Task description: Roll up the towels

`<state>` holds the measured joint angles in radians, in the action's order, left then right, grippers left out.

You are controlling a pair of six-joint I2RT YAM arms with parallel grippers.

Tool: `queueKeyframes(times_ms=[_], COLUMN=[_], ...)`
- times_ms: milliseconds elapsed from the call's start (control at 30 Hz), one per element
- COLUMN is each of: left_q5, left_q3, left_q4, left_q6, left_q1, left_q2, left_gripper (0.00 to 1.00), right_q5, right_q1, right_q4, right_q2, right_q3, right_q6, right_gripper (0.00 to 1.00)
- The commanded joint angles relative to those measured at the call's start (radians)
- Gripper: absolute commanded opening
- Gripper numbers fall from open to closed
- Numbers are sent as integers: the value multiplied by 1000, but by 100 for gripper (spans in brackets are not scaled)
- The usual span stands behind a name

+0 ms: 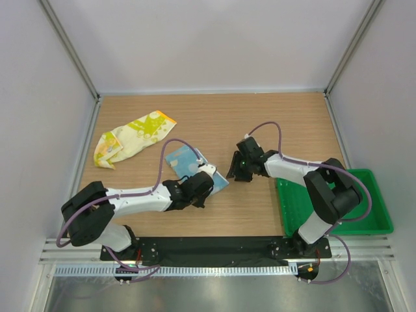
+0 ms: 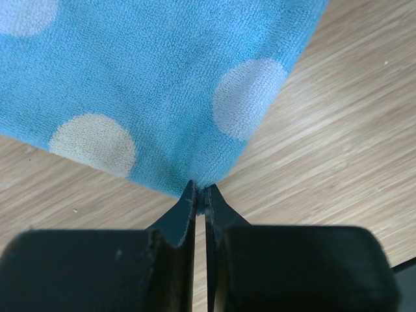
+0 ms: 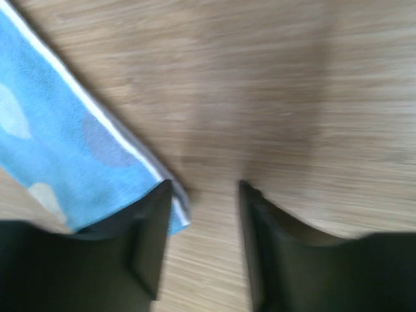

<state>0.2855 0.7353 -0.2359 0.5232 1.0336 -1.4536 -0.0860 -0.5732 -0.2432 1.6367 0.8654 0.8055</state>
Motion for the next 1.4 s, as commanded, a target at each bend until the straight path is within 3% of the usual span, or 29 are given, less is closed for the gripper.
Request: queueKeyframes(times_ms=[0, 133, 533, 733, 1367], left_q5=[-29, -86, -255, -307, -531], left_q3=[-5, 35, 104, 130, -74], left_q4=[-49, -54, -11, 3, 191], left_q6=[23, 43, 133, 176, 598], left_q1=[-4, -4, -3, -6, -193], left_q2=[25, 18, 21, -10, 33], left_gripper=[0, 0, 0, 0, 0], right_q5=[156, 227, 218, 207, -181], right_q1=[13, 29, 154, 170, 168], right_q4=[-117, -191, -274, -312, -166], right_q2=[-61, -104, -369, -405, -488], right_q3=[58, 107, 70, 75, 20], right_q6=[-87, -121, -215, -242, -233], right_gripper=[58, 71, 73, 73, 72])
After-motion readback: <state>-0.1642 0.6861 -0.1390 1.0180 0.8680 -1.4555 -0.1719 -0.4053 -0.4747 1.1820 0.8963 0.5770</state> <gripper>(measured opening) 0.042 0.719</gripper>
